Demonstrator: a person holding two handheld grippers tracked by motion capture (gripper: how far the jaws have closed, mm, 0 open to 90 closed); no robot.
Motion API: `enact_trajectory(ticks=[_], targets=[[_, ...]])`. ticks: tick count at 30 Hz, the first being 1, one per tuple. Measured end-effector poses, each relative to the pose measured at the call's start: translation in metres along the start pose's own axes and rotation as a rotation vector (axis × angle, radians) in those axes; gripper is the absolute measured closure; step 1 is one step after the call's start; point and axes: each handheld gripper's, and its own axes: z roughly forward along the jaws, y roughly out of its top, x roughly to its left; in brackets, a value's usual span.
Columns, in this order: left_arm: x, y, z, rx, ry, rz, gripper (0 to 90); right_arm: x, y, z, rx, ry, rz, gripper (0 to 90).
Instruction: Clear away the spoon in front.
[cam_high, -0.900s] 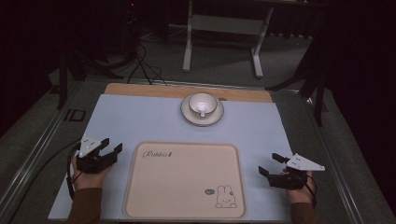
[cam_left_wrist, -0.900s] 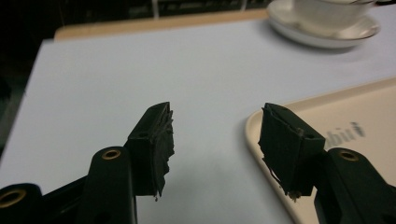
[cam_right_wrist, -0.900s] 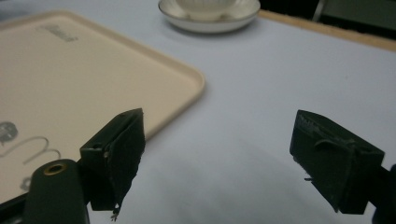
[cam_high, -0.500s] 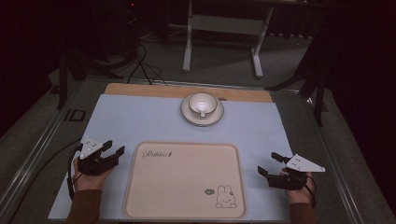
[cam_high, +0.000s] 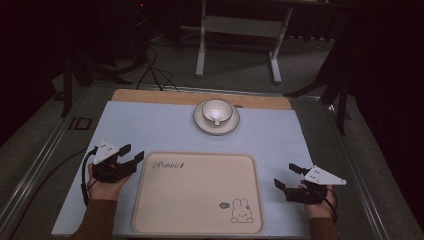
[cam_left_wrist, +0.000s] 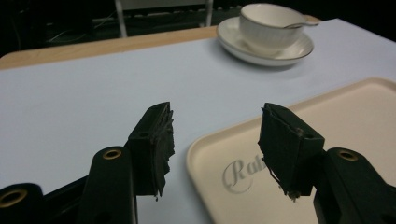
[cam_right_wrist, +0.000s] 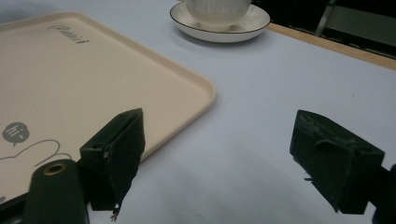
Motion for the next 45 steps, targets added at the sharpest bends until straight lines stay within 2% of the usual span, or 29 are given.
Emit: enact_trajectory(ticks=[2, 8, 13, 16, 18, 30, 45], targets=[[-0.004, 0.005, 0.002, -0.008, -0.014, 0.01, 43.4, 0.001, 0.001, 0.0, -0.001, 0.002, -0.002, 17.6], [-0.017, 0.016, 0.017, 0.008, -0.032, 0.049, 42.4, 0.001, 0.001, -0.001, -0.009, 0.002, -0.004, 17.6], [-0.025, 0.025, 0.03, 0.016, -0.05, 0.065, 42.4, 0.001, 0.001, -0.001, -0.011, 0.005, -0.003, 17.6], [-0.029, 0.031, 0.037, 0.019, -0.061, 0.07, 42.4, 0.001, 0.001, -0.002, -0.014, 0.004, -0.005, 17.6], [-0.031, 0.035, 0.043, 0.02, -0.084, 0.055, 42.4, 0.0, 0.001, -0.003, -0.023, 0.001, -0.003, 17.6], [-0.049, 0.057, 0.074, 0.039, -0.115, 0.084, 41.7, -0.002, 0.001, -0.005, -0.024, -0.008, -0.005, 17.6], [-0.07, 0.077, 0.104, 0.055, -0.125, 0.106, 39.7, -0.001, 0.001, -0.003, -0.022, -0.004, -0.005, 17.6]])
